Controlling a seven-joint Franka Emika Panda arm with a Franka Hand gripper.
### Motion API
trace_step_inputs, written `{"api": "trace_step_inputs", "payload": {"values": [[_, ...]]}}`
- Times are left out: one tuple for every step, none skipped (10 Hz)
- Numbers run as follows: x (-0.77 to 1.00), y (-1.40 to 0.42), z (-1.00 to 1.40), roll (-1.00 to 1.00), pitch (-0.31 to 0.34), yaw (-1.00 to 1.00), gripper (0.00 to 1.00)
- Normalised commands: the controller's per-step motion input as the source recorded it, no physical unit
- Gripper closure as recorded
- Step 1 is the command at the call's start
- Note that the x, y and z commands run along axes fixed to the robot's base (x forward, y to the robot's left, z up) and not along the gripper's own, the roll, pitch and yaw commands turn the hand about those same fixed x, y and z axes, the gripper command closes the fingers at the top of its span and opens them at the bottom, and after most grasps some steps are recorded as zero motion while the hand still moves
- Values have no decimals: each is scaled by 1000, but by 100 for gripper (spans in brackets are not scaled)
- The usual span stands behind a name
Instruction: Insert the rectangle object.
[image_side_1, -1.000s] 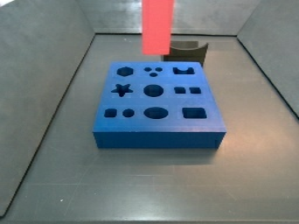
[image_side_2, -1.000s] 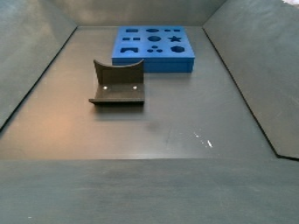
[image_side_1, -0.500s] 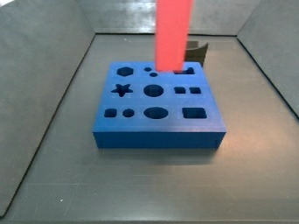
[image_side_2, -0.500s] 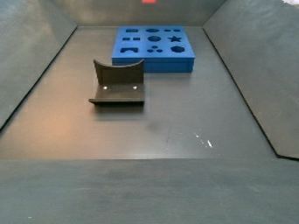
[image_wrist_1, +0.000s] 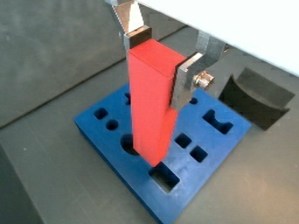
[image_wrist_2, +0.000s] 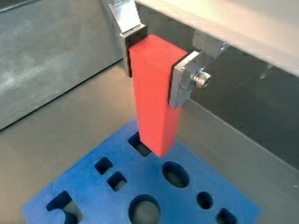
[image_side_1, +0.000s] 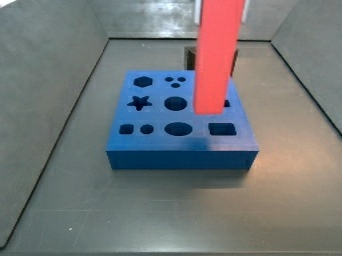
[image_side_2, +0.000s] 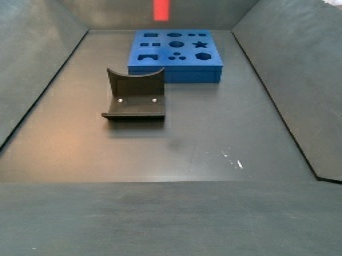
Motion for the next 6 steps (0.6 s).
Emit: {"api": "trace_step_inputs", "payload": {"values": [[1000, 0, -306, 163, 0, 0, 100], [1000, 0, -269, 60, -24, 0, 100], [1000, -103, -200, 57, -91, 0, 100], [1000, -131, -191, 60, -89, 0, 100], [1000, -140, -206, 70, -70, 0, 100], [911, -194, -206, 357, 23, 49, 100]]}}
